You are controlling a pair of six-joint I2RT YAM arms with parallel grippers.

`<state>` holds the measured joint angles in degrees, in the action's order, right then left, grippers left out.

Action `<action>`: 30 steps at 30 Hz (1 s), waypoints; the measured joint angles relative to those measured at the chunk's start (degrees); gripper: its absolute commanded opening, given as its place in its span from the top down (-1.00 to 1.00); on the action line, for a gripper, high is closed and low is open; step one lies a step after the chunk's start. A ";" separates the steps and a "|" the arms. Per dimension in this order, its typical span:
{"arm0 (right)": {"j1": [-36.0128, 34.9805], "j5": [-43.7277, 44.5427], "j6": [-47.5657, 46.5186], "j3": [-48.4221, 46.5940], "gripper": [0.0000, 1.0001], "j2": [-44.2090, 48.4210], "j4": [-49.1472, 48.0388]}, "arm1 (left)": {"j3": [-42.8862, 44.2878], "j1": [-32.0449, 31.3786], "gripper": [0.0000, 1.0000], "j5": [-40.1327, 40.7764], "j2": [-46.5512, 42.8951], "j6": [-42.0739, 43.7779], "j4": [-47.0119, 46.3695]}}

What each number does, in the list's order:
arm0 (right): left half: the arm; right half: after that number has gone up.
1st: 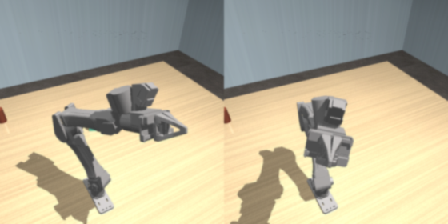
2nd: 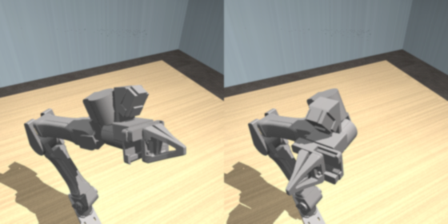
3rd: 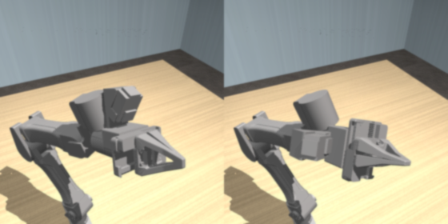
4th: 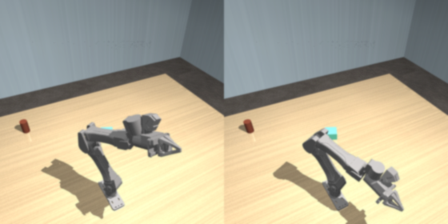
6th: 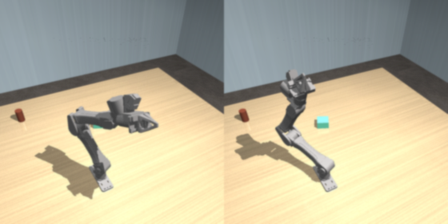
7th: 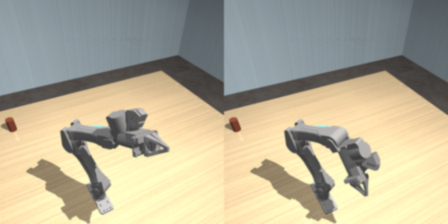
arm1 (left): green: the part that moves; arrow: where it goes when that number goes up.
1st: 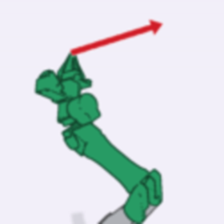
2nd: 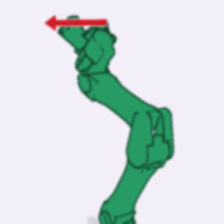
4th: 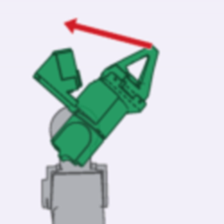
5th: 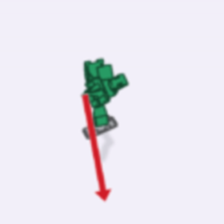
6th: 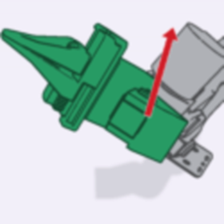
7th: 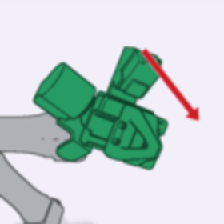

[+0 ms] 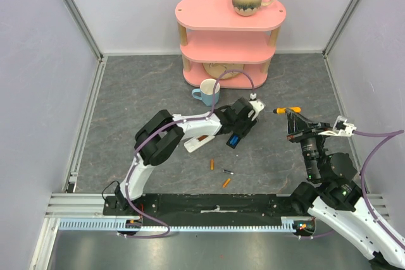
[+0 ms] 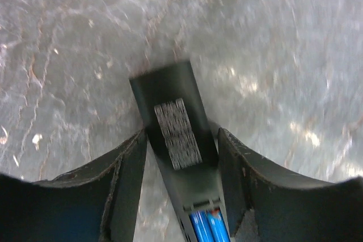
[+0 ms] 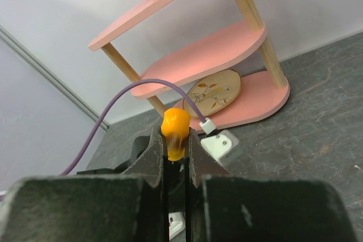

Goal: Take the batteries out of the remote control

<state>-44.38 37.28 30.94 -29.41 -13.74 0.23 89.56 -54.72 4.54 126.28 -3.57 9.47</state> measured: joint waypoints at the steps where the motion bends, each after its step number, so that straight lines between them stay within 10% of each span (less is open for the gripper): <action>1: 0.00 0.00 0.00 0.00 1.00 0.00 0.09 | -1.99 -0.07 -0.21 -0.59 -1.18 1.81 -1.03; 12: 0.00 0.00 0.04 0.00 1.00 -0.59 0.33 | -12.81 -0.46 -0.30 -12.17 -7.98 12.94 -4.04; 30: 0.00 -0.35 0.57 0.00 1.00 -1.95 0.33 | -25.46 -2.05 -0.32 -7.08 -16.59 7.69 -7.28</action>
<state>-44.38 36.93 31.51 -29.41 -15.68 0.56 64.10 -56.77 -2.55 109.69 4.12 2.20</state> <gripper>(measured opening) 0.081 0.708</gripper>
